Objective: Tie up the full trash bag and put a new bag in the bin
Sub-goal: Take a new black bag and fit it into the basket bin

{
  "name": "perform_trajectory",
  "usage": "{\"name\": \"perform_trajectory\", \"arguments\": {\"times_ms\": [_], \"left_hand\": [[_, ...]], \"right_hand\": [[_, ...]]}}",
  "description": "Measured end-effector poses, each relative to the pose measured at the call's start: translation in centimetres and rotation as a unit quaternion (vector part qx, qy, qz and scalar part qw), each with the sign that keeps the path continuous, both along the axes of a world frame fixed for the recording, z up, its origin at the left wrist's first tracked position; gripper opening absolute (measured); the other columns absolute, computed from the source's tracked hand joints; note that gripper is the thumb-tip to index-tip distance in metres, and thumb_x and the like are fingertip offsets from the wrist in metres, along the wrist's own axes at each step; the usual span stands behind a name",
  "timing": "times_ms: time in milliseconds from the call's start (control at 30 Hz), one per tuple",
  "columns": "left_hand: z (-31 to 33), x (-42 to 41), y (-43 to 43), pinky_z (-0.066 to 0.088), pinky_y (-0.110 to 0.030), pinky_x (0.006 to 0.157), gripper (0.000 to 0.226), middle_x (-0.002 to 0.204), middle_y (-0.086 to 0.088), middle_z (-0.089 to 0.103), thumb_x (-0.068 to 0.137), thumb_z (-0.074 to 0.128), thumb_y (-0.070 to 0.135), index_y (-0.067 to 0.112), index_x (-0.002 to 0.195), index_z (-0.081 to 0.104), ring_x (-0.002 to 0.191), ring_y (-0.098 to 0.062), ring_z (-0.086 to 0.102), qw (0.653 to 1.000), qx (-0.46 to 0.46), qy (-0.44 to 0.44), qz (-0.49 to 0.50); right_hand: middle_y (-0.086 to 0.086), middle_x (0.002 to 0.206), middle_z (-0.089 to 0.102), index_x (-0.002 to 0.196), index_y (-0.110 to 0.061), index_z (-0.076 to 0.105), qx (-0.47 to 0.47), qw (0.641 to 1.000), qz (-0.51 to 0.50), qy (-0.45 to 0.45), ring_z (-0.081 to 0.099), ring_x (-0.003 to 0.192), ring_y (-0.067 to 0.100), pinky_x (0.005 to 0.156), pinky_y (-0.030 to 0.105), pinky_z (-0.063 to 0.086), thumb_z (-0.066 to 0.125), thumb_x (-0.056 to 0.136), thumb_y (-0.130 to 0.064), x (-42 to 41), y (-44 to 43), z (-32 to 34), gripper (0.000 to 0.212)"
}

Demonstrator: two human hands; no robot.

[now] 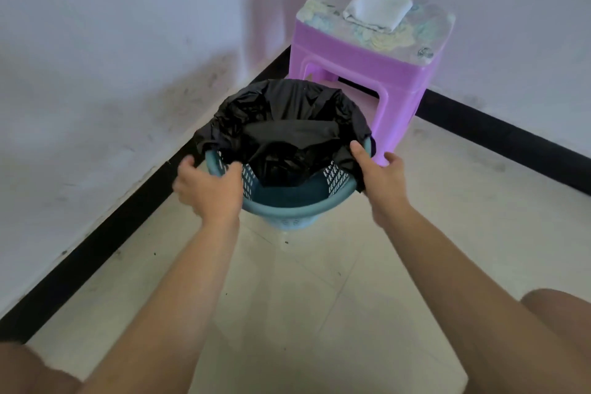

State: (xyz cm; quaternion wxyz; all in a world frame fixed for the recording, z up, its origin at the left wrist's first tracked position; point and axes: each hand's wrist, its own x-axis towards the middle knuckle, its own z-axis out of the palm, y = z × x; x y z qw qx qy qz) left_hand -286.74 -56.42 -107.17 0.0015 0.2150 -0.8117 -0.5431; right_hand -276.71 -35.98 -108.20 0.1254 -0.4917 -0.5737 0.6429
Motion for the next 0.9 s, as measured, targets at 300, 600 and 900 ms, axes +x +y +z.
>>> {"name": "perform_trajectory", "arguments": {"times_ms": [300,600,900], "left_hand": [[1.6,-1.6,1.6,0.042,-0.037,0.083,0.073,0.124,-0.007,0.039,0.076,0.055,0.075,0.015,0.118,0.05,0.11,-0.022,0.045,0.996,0.039,-0.029,0.079],[0.5,-4.4,0.8,0.055,-0.04,0.081,0.016,0.099,-0.003,0.067,0.068,0.064,0.034,0.021,0.078,0.061,0.094,-0.025,0.063,0.987,0.104,-0.09,0.087],[-2.5,3.7,-2.3,0.046,-0.023,0.053,0.014,0.069,0.003,0.064,0.079,0.07,0.017,0.012,0.085,0.06,0.06,-0.009,0.056,0.917,0.351,-0.095,0.165]], "right_hand": [[0.003,0.118,0.062,0.125,-0.018,0.043,-0.131,0.984,-0.106,0.057,0.066,0.098,0.018,0.084,0.037,0.058,0.074,0.081,-0.048,1.0,-4.3,-0.6,0.061],[0.004,0.109,0.07,0.106,-0.02,0.06,-0.121,0.975,-0.142,0.123,0.072,0.091,0.018,0.07,0.028,0.056,0.051,0.101,-0.02,2.4,-4.1,-0.4,0.011],[0.004,0.097,0.061,0.105,-0.016,0.065,-0.187,0.975,-0.103,0.058,0.061,0.07,0.014,0.058,0.022,0.052,0.056,0.1,-0.029,2.0,-2.7,-4.1,0.017]]}}
